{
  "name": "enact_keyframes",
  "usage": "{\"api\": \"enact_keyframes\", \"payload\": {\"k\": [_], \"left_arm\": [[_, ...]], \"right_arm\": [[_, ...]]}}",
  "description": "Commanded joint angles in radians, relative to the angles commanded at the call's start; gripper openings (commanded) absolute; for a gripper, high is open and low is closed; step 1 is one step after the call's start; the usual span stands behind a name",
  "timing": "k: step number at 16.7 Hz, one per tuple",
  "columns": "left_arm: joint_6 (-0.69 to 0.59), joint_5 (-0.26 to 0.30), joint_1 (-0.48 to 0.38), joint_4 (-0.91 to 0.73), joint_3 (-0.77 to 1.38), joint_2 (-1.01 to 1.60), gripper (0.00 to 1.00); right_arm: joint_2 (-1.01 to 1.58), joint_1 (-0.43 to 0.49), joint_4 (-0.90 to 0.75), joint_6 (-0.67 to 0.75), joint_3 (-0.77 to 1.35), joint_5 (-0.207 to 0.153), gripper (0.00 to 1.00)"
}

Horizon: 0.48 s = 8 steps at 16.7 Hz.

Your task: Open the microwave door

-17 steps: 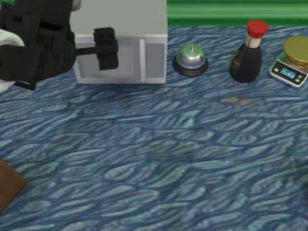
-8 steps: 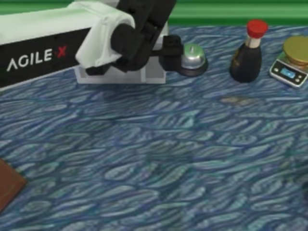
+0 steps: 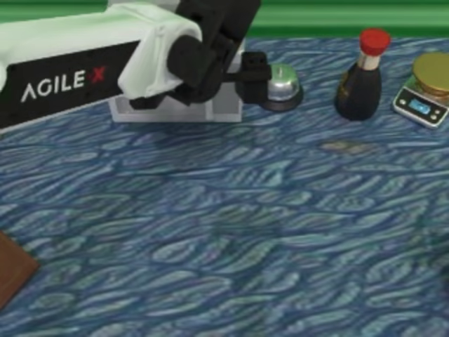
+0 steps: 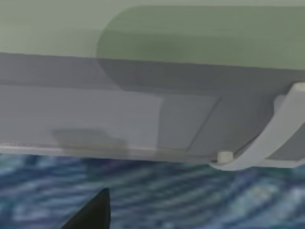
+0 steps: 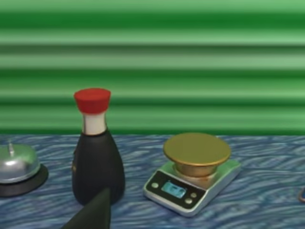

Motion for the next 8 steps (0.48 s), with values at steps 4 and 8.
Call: {"api": "enact_keyframes", "payload": {"k": [4, 8], "left_arm": [[0.033, 0.023, 0.036, 0.092, 0.054, 0.146, 1.0], [0.053, 0.037, 0.059, 0.143, 0.08, 0.209, 1.0]], "right_arm": [[0.0, 0.0, 0.0, 0.0, 0.0, 0.0, 1.0], [0.0, 0.0, 0.0, 0.0, 0.0, 0.0, 1.0]]}}
